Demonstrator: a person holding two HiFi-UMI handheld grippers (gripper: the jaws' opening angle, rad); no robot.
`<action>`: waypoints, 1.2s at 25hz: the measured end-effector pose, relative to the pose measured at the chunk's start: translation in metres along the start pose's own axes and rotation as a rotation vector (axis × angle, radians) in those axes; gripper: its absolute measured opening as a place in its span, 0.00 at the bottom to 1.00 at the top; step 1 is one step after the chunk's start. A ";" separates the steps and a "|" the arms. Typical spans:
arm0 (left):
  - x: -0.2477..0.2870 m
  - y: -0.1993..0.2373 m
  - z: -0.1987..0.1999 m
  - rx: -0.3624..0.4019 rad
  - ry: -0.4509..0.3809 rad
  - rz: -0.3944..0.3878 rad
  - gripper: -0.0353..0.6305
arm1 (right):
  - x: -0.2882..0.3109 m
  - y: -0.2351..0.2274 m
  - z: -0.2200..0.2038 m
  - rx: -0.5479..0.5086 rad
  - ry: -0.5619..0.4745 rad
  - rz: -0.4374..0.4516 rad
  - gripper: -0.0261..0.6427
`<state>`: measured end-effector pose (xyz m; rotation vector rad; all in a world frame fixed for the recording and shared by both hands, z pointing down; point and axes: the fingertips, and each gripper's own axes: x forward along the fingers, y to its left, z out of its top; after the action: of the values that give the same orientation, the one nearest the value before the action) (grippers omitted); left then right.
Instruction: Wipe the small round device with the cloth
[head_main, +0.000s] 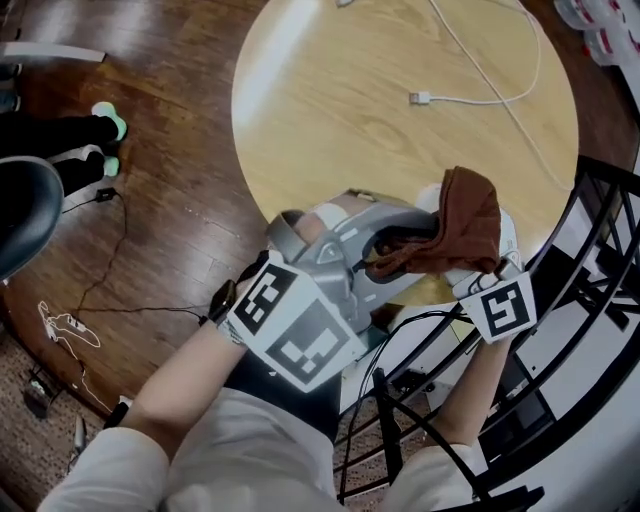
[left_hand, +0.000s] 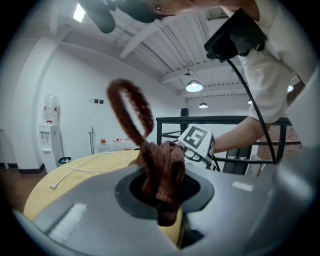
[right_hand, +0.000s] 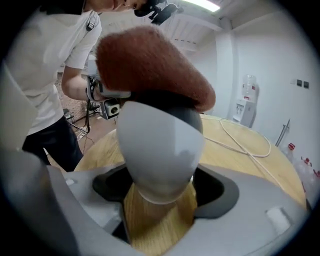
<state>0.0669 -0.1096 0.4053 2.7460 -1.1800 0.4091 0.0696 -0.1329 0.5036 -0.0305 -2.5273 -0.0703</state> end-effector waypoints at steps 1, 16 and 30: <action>0.000 0.000 -0.005 -0.009 0.018 0.005 0.16 | 0.000 0.001 0.001 0.001 -0.004 -0.011 0.58; 0.011 0.001 -0.087 -0.025 0.322 0.025 0.16 | -0.007 -0.001 -0.004 0.187 0.013 -0.272 0.58; -0.034 0.039 -0.013 -0.366 -0.116 0.139 0.16 | -0.034 0.001 -0.002 0.144 0.004 -0.146 0.59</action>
<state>0.0137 -0.1104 0.4084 2.4088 -1.3272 0.0380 0.0987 -0.1322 0.4859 0.2114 -2.5209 0.0532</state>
